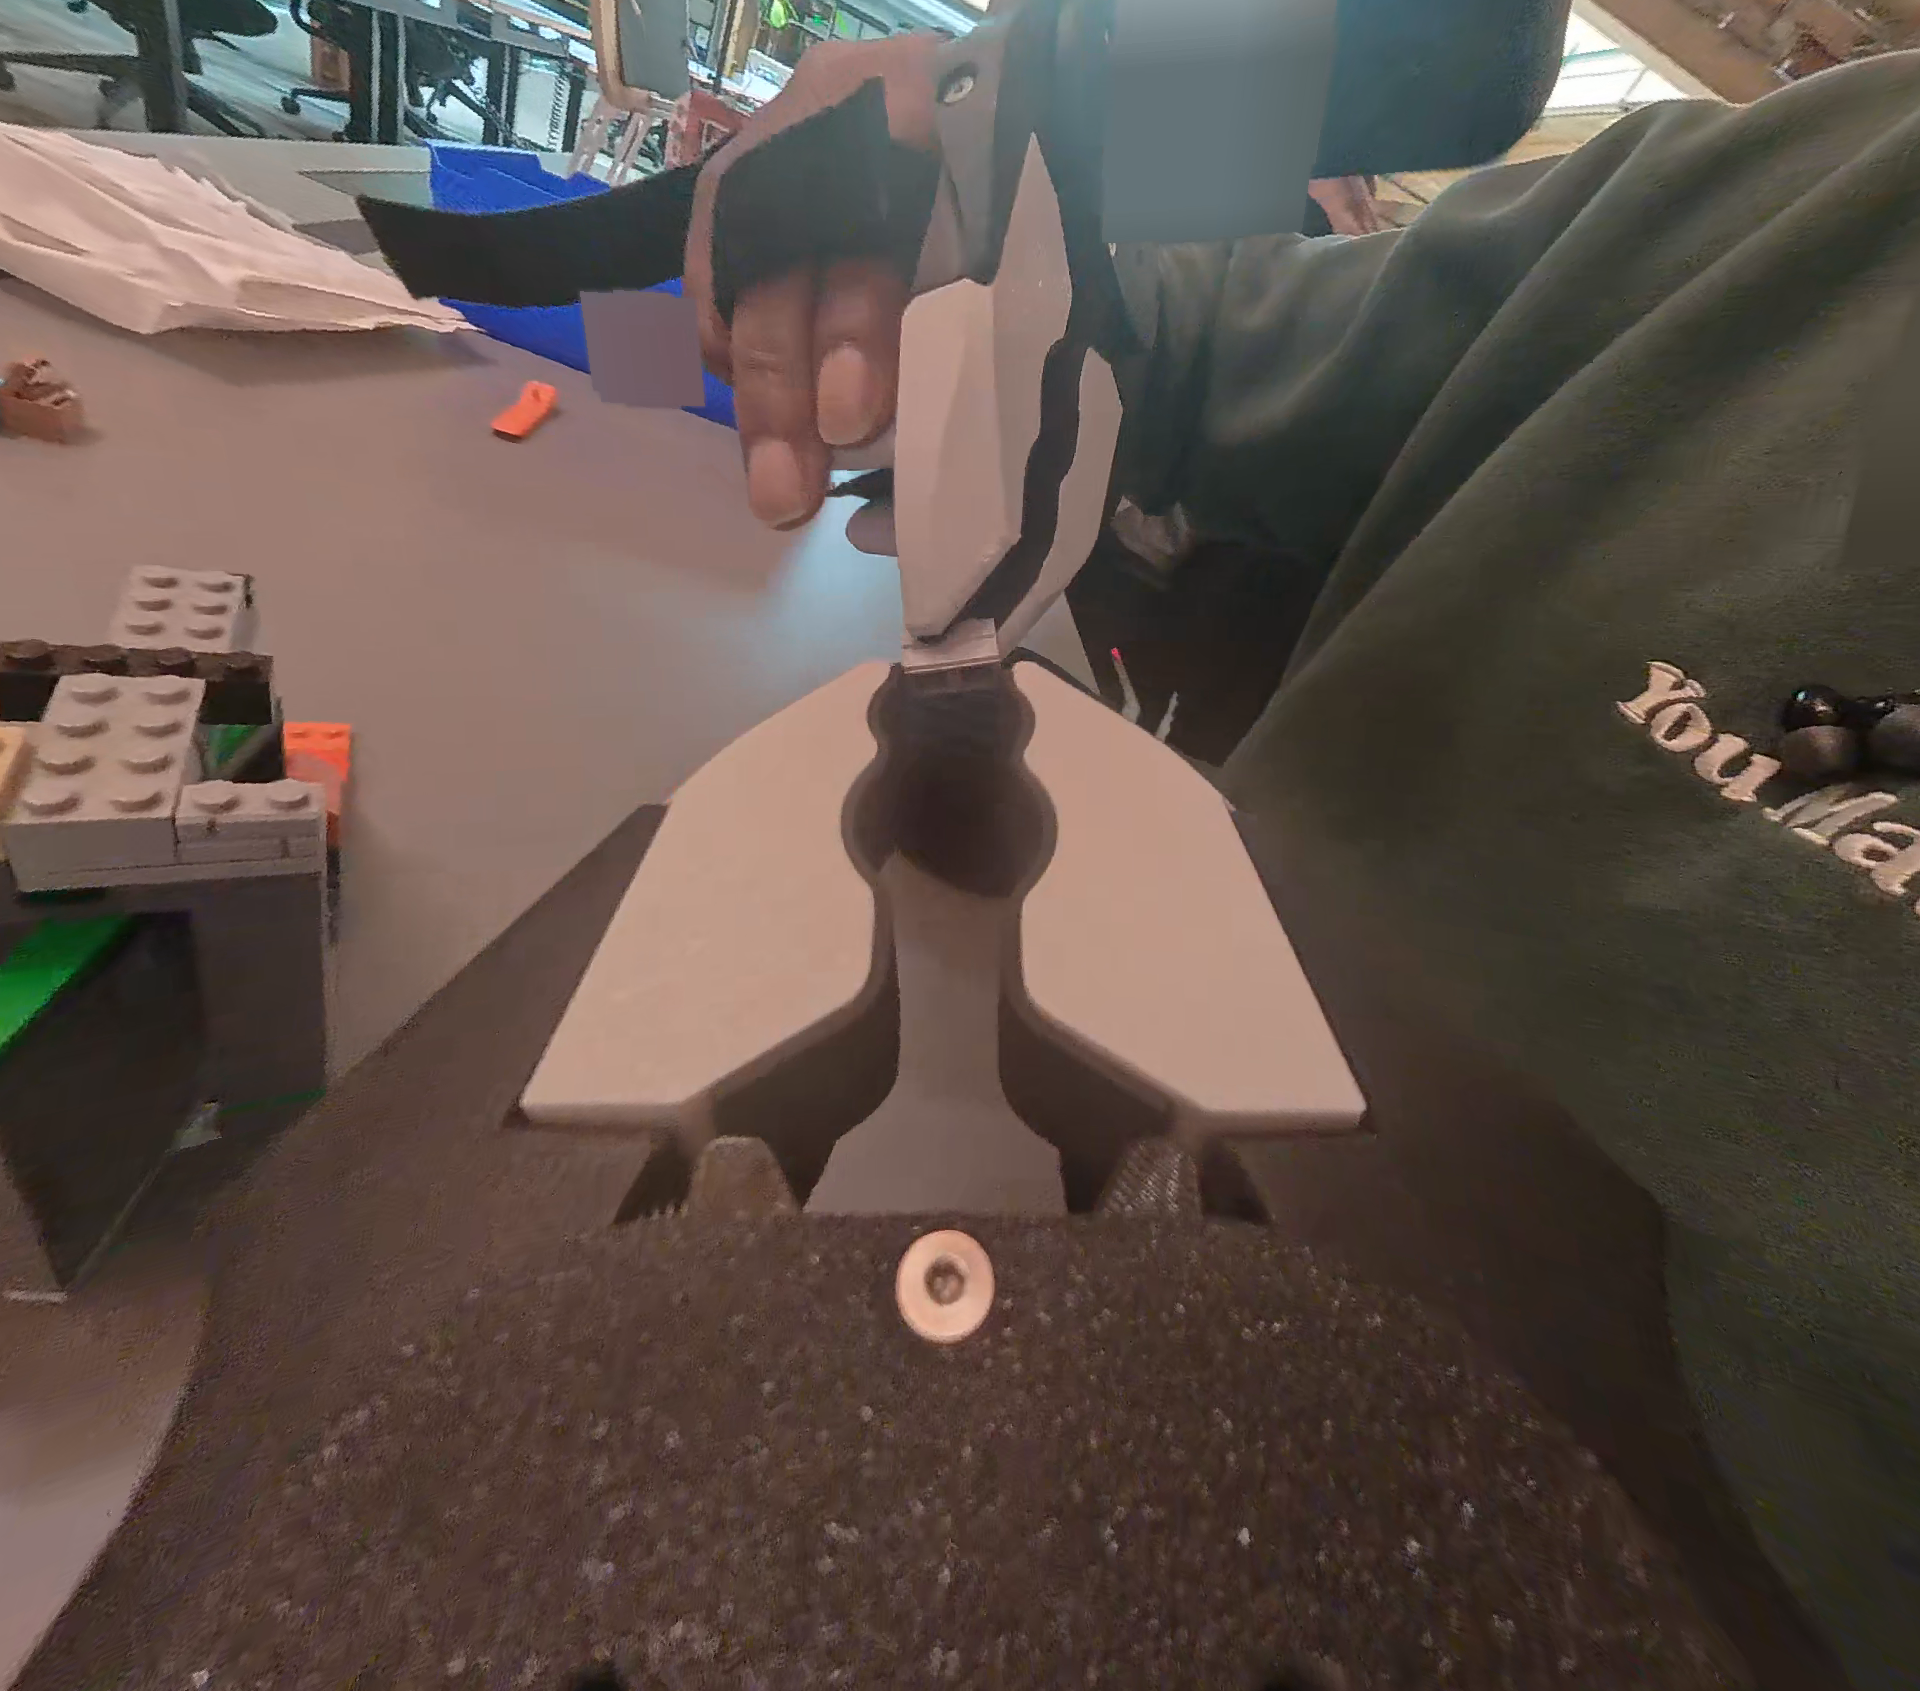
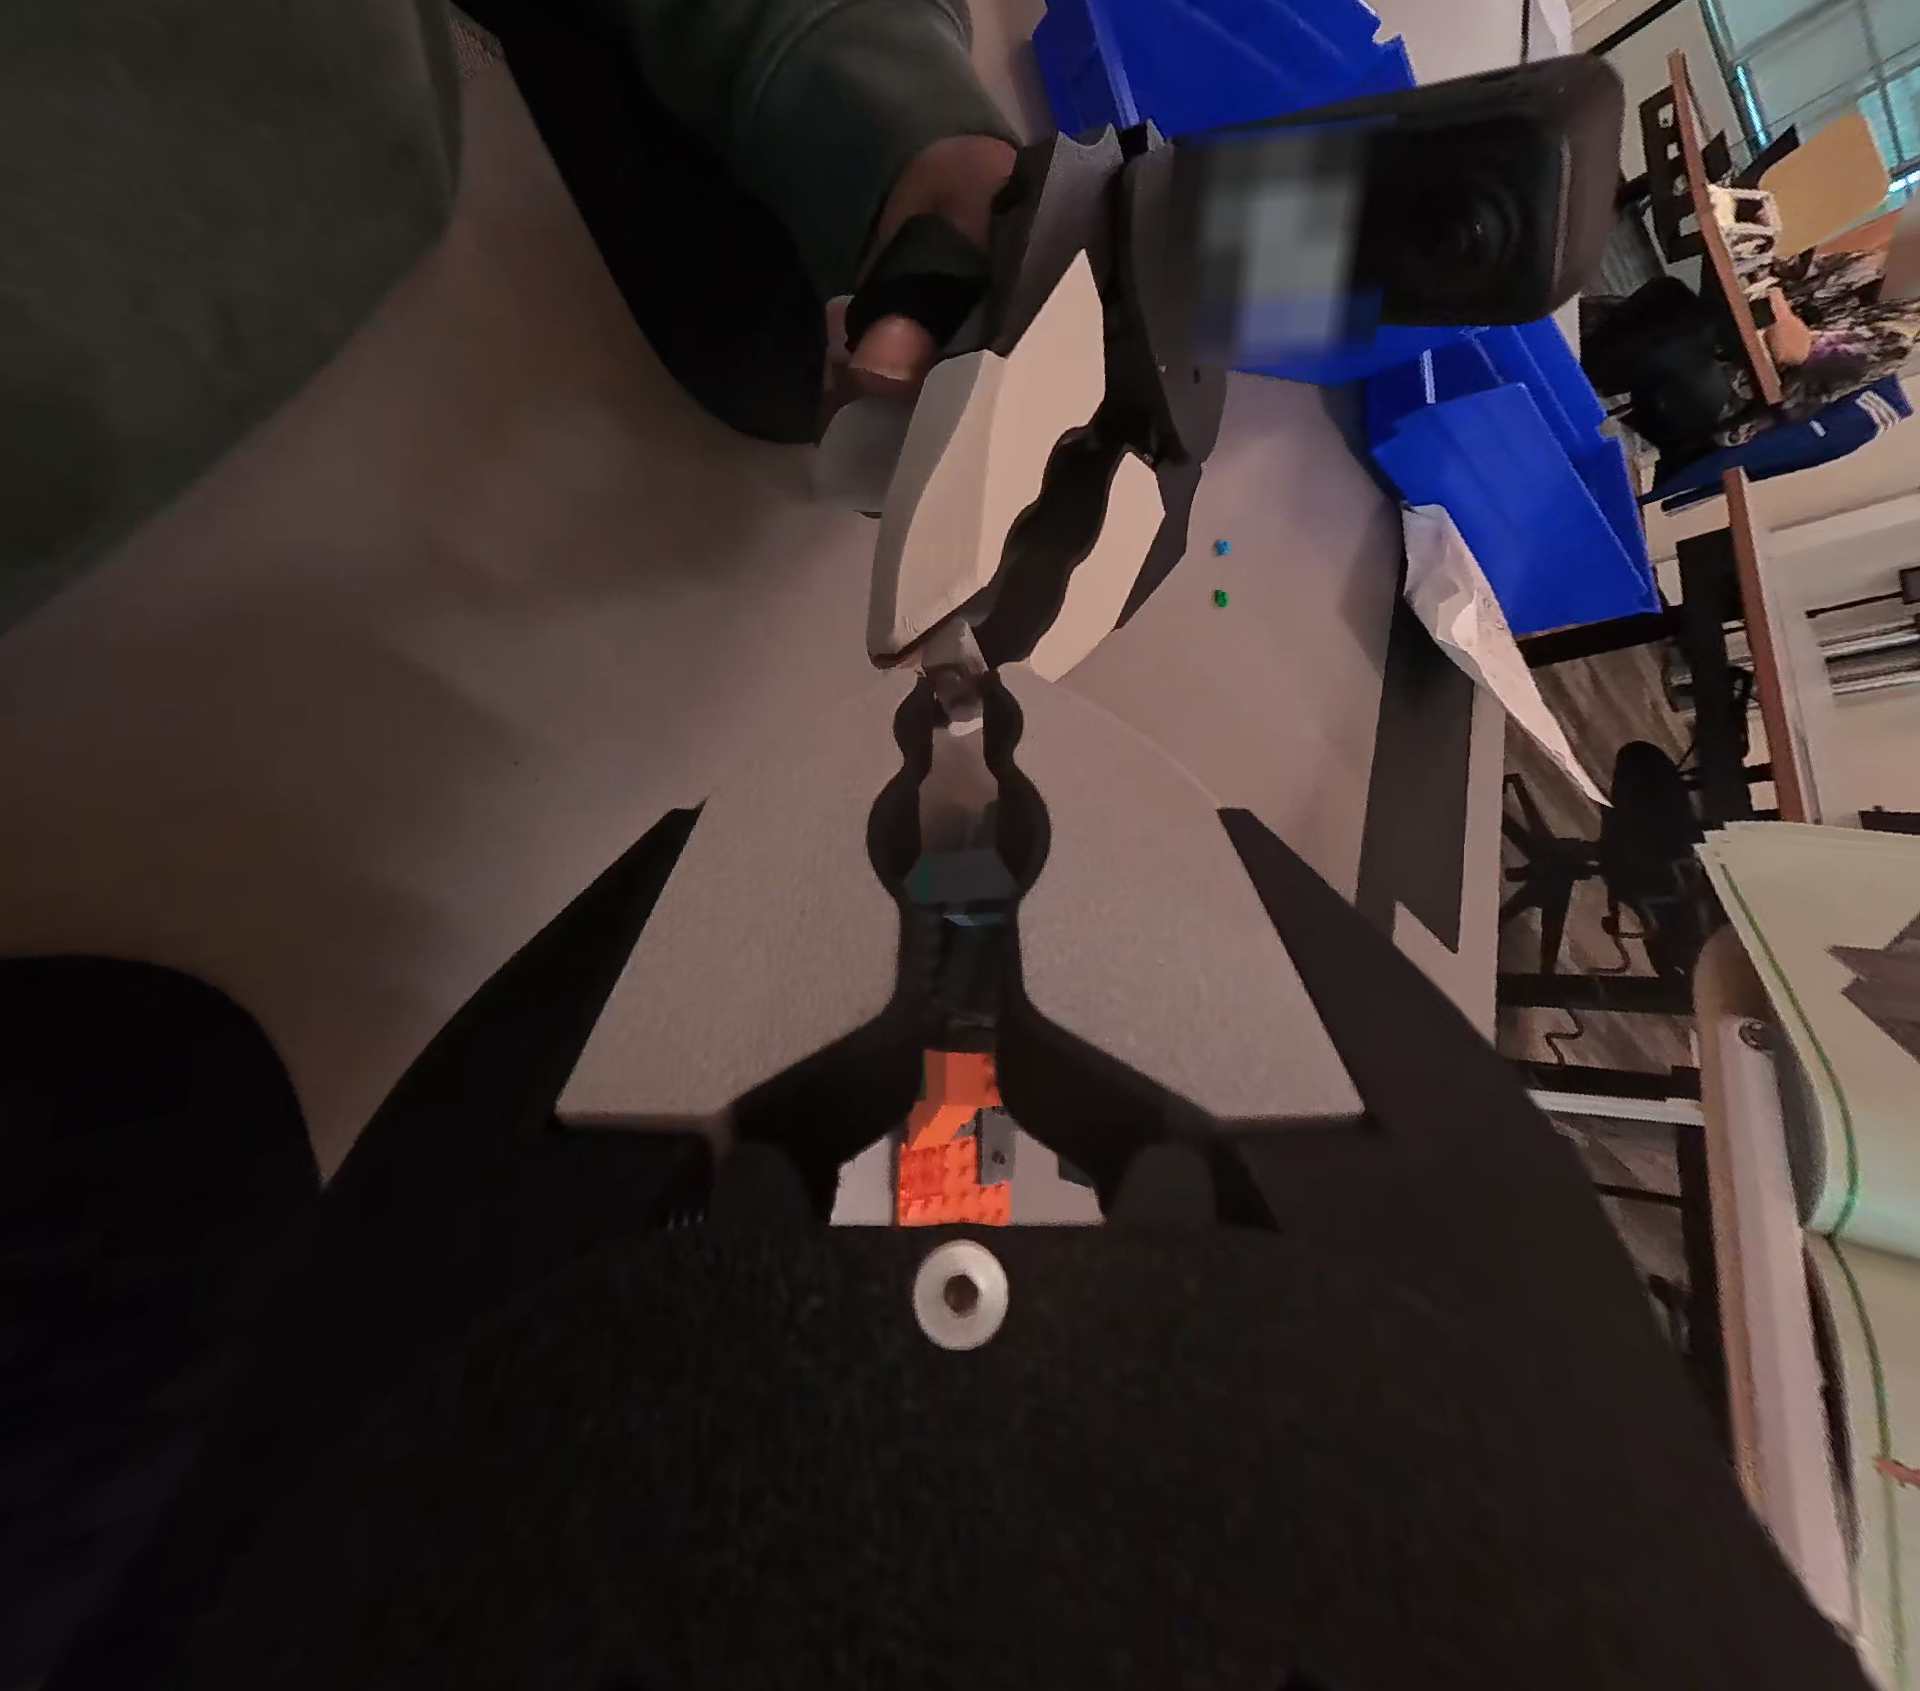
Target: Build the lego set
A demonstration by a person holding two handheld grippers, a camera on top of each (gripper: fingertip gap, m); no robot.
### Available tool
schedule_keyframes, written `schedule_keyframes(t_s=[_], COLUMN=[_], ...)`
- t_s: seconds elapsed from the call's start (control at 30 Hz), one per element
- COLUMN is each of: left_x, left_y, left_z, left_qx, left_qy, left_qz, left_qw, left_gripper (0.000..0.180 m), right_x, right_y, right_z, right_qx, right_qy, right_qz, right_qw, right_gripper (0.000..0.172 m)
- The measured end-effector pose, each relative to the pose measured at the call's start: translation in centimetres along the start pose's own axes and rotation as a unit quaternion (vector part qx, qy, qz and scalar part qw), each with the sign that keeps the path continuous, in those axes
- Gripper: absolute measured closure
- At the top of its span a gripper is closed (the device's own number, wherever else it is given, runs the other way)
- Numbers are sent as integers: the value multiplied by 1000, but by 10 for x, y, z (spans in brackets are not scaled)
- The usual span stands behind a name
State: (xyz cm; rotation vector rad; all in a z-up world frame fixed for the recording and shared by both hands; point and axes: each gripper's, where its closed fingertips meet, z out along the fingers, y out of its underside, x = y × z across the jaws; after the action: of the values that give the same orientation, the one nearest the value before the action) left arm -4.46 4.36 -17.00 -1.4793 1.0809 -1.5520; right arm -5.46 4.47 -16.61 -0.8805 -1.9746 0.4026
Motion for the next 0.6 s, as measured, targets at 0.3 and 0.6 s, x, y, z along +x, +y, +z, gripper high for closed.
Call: schedule_keyframes(t_s=[0.3, 0.6], left_x=[-19, -26], left_y=[2, 25], left_z=[-6, 4], left_qx=[-39, -114], left_qy=[-116, -154], left_qz=[125, 196], left_qw=[985, 962], left_gripper=[161, 164], right_x=[-4, -22], right_y=[26, 35], right_z=[-4, 9], right_qx=[-49, -113], right_qy=[-114, -210], right_qz=[271, 388], right_qw=[955, 890], right_gripper=[164, 164])
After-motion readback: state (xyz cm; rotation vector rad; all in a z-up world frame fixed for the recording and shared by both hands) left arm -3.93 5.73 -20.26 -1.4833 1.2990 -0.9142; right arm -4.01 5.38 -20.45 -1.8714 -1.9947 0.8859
